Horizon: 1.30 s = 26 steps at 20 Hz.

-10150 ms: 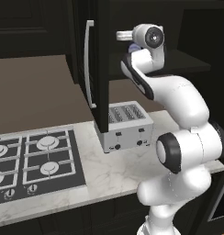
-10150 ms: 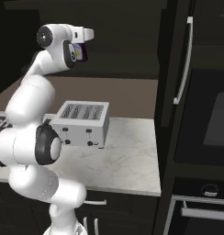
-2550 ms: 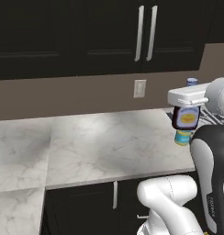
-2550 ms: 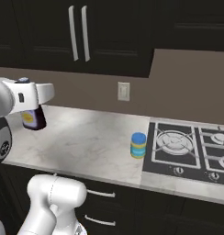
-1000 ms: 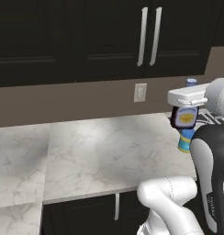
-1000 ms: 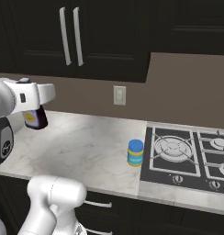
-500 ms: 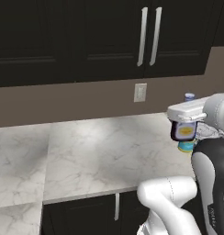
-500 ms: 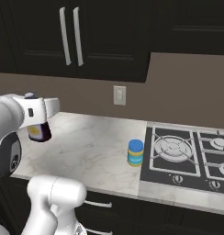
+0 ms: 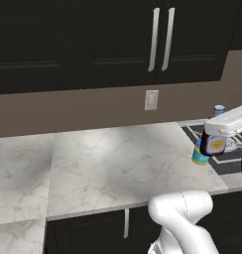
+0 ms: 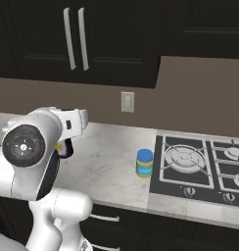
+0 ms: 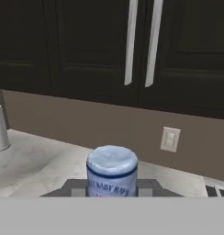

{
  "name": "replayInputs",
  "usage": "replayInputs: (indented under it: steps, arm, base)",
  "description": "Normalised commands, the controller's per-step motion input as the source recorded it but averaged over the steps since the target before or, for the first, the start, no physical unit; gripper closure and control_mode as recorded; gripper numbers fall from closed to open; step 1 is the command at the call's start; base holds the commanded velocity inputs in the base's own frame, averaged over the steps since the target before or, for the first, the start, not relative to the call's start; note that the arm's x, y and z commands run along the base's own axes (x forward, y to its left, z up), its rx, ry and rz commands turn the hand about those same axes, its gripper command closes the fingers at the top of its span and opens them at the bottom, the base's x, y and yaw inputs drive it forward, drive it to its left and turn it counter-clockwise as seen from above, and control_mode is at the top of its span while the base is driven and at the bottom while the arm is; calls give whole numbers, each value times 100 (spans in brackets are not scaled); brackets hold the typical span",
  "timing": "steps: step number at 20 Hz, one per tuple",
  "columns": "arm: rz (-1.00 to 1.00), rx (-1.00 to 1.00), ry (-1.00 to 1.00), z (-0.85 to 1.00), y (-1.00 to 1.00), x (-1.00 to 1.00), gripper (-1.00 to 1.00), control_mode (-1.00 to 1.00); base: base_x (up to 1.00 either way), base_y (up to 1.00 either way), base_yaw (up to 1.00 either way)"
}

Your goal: Take 2 condiments from the cabinet and move them on the counter near the stove.Make sure the condiments are lined up with each other, next to each other.

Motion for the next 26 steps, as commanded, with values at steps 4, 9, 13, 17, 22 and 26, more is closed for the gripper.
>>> replayInputs:
  steps: [4,9,13,17,22,26]
  arm:
    - [10,0,0,-36,-46,1,100,-100]
    - [1,-1,-1,-41,-34,6,100,-100]
    - [0,0,0,-36,-37,14,100,-100]
    - [0,0,-3,-36,-52,13,100,-100]
    - [0,0,-1,-29,-65,14,100,-100]
    - [0,0,0,-20,-53,20,100,-100]
  base:
    - [0,0,0]
    - [0,0,0]
    - [0,0,0]
    - [0,0,0]
    - [0,0,0]
    - [0,0,0]
